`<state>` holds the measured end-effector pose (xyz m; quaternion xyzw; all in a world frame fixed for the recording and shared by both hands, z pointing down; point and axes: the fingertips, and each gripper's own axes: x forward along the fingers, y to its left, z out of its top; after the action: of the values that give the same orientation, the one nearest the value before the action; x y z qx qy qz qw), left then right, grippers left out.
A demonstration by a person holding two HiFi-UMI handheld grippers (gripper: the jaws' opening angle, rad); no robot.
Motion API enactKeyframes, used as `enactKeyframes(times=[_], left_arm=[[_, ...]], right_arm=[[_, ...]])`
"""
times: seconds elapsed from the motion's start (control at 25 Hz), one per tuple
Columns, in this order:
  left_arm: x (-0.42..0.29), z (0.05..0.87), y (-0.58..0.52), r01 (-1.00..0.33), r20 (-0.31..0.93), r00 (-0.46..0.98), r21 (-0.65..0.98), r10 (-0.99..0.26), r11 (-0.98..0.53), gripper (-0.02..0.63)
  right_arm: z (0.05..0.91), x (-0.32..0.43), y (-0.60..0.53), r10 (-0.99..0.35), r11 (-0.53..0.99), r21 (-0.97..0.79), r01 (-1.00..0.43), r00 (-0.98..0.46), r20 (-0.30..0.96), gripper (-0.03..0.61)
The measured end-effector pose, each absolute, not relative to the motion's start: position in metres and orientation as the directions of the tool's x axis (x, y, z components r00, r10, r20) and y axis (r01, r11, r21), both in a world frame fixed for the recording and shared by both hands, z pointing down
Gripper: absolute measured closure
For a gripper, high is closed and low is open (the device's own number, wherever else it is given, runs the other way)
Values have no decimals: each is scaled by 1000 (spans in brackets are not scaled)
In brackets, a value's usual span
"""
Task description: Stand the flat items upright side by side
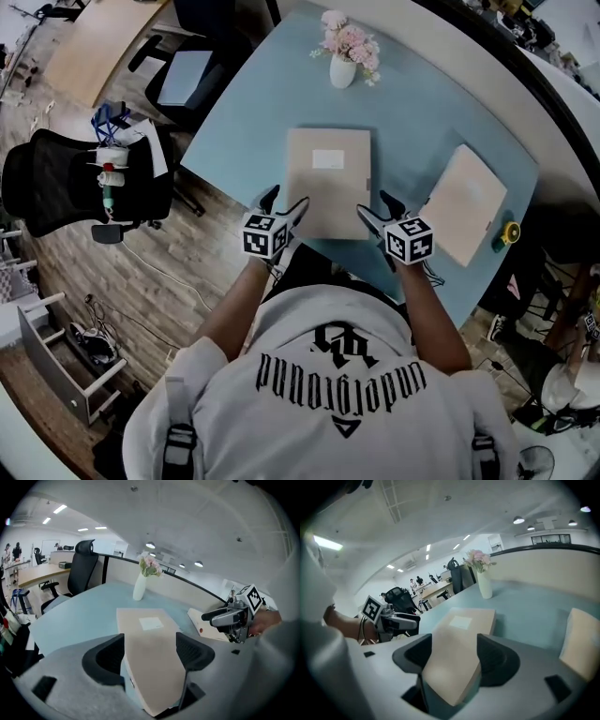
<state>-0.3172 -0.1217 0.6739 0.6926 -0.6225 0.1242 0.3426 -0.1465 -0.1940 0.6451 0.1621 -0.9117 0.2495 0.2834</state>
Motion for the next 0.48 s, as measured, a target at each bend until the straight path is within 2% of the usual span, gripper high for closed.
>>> enactKeyframes(times=[0.2, 0.48], left_arm=[[-331, 739, -130, -911, 690, 287, 410, -665, 32, 249], [-335, 776, -140, -867, 723, 371, 495, -583, 61, 247]], right_arm=[[714, -152, -216, -107, 748, -416, -516, -714, 692, 279], [762, -165, -231, -8, 661, -501, -559, -672, 740, 264]])
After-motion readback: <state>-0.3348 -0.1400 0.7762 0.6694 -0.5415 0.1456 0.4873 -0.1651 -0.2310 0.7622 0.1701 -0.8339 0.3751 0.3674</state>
